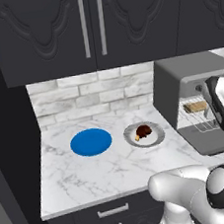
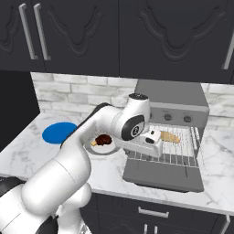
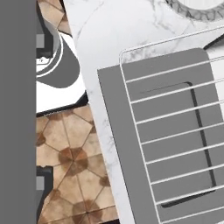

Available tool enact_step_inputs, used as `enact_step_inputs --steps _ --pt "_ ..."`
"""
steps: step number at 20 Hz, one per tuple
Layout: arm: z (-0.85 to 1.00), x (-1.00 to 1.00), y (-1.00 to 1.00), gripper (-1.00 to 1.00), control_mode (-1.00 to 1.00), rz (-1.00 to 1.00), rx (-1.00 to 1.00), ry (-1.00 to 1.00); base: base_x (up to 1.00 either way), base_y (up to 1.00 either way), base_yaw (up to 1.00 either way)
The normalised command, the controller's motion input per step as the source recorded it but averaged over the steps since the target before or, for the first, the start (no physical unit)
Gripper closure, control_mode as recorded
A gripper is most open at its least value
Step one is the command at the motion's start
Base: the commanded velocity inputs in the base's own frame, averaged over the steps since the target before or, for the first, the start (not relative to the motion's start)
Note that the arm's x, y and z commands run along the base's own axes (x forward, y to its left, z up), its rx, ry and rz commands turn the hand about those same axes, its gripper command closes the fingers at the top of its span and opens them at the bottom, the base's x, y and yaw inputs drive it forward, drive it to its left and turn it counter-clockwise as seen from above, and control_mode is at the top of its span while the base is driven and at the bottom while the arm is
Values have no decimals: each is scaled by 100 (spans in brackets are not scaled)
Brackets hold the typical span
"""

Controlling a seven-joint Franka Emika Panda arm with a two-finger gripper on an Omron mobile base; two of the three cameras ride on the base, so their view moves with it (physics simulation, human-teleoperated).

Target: Open the toaster oven door. Place the baguette on the bottom rack in the toaster oven and place the steak on the top rack.

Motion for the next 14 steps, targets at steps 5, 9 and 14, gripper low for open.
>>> enact_step_inputs --steps 5,9,14 --pt "3 23 55 -100 -100 0 0 14 0 0 0" --pt "0 20 52 -100 -100 0 0 1 0 0 0" --pt "-1 15 57 -100 -100 -3 0 -3 0 0 0"
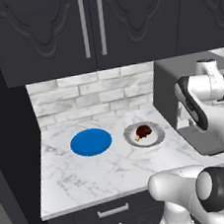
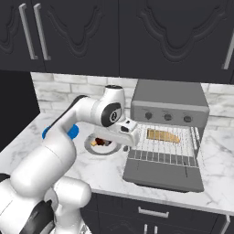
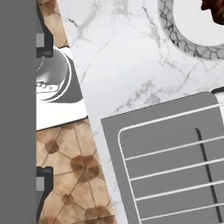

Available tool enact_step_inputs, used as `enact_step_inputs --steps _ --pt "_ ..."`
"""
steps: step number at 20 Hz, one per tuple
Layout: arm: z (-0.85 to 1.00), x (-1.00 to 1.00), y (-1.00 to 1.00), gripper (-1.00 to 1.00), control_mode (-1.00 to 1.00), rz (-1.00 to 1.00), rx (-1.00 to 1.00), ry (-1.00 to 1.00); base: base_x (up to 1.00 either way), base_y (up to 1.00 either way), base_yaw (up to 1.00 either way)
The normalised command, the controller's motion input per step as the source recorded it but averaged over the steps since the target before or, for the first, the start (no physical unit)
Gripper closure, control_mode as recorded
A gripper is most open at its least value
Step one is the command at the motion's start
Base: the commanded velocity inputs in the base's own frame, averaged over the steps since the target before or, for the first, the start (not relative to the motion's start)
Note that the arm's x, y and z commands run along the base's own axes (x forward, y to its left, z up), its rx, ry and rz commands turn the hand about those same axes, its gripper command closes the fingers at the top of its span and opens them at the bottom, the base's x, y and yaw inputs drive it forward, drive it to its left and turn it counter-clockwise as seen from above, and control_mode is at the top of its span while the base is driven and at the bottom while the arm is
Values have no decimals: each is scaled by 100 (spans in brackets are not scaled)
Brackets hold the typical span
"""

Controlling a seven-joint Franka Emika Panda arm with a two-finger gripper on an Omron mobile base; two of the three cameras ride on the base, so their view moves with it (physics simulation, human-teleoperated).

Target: Open the toaster oven door. Place the baguette on the bottom rack in the toaster oven and place the steak on the top rack.

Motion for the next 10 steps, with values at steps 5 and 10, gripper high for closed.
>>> enact_step_inputs --steps 5,10 --pt "-3 28 56 -100 -100 -30 0 -2 0 0 0" --pt "-10 29 57 -100 -100 -32 0 -2 0 0 0"
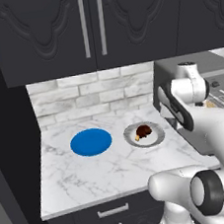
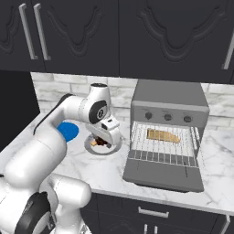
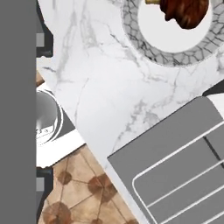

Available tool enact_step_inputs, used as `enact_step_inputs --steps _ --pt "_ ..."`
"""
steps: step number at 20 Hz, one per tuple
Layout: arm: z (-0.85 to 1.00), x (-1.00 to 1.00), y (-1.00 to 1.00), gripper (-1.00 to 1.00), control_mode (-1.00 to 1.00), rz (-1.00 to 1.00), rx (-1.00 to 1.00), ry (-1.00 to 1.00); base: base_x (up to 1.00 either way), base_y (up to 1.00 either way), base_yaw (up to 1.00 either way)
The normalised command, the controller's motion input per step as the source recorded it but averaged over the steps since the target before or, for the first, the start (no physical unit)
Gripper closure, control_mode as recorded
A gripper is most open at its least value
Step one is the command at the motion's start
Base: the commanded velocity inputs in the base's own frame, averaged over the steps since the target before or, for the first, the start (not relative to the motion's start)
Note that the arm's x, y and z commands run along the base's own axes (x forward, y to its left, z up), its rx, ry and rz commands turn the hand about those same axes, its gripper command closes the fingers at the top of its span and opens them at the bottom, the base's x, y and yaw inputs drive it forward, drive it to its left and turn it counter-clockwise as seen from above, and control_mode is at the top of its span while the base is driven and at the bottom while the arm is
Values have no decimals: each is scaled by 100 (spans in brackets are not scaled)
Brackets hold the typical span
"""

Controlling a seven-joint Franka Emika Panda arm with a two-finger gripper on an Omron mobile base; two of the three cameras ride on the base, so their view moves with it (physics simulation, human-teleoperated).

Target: Open the toaster oven door. Place the baguette on the bottom rack in the toaster oven and place the steak on the top rack.

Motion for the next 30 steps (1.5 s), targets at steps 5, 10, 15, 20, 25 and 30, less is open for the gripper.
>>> enact_step_inputs --steps 5,10,15,20,25,30 --pt "-15 33 45 -100 -100 -29 0 0 0 0 0" --pt "-19 34 28 -100 -100 -22 3 0 0 0 0" --pt "-19 33 28 -100 -100 -13 5 -1 0 0 0" --pt "-22 32 24 -100 -100 -2 1 -5 0 0 0" --pt "-25 27 5 -100 -100 0 0 -6 0 0 0" --pt "-20 28 2 -100 -100 5 0 -3 0 0 0"
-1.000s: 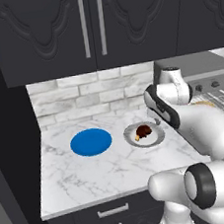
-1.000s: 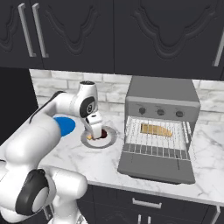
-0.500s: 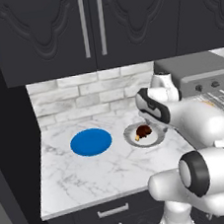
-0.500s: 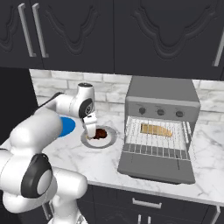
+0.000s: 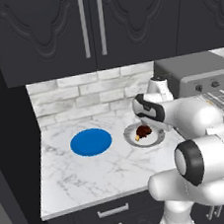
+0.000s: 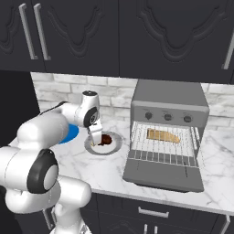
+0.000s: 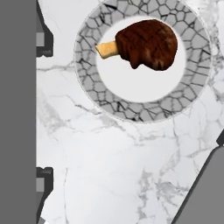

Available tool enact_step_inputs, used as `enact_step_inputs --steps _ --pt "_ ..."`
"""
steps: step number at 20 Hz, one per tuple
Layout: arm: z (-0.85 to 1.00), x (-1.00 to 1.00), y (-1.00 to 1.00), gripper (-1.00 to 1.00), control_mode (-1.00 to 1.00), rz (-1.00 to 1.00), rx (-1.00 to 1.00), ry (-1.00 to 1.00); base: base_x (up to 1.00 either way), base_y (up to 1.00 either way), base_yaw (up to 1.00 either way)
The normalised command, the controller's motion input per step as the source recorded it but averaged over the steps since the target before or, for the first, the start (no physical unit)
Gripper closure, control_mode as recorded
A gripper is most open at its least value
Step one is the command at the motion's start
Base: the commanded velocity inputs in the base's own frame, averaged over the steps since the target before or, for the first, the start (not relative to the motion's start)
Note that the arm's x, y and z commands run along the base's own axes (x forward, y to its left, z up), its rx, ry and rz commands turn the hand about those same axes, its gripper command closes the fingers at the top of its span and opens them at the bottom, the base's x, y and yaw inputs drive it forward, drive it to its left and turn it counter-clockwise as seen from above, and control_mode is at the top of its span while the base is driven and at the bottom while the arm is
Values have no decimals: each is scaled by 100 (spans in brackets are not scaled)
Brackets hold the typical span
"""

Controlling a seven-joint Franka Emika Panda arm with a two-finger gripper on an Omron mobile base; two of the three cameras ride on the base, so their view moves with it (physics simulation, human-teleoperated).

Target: Open the toaster oven door. Place the baguette on the bottom rack in the toaster oven and place the steak on the top rack.

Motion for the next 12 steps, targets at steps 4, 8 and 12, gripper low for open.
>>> enact_step_inputs --steps 4,8,12 --pt "-14 26 3 -100 -100 9 0 -1 0 0 0" --pt "-19 17 8 -100 -100 14 0 -6 0 0 0" --pt "-20 11 6 -100 -100 12 0 -11 0 0 0"
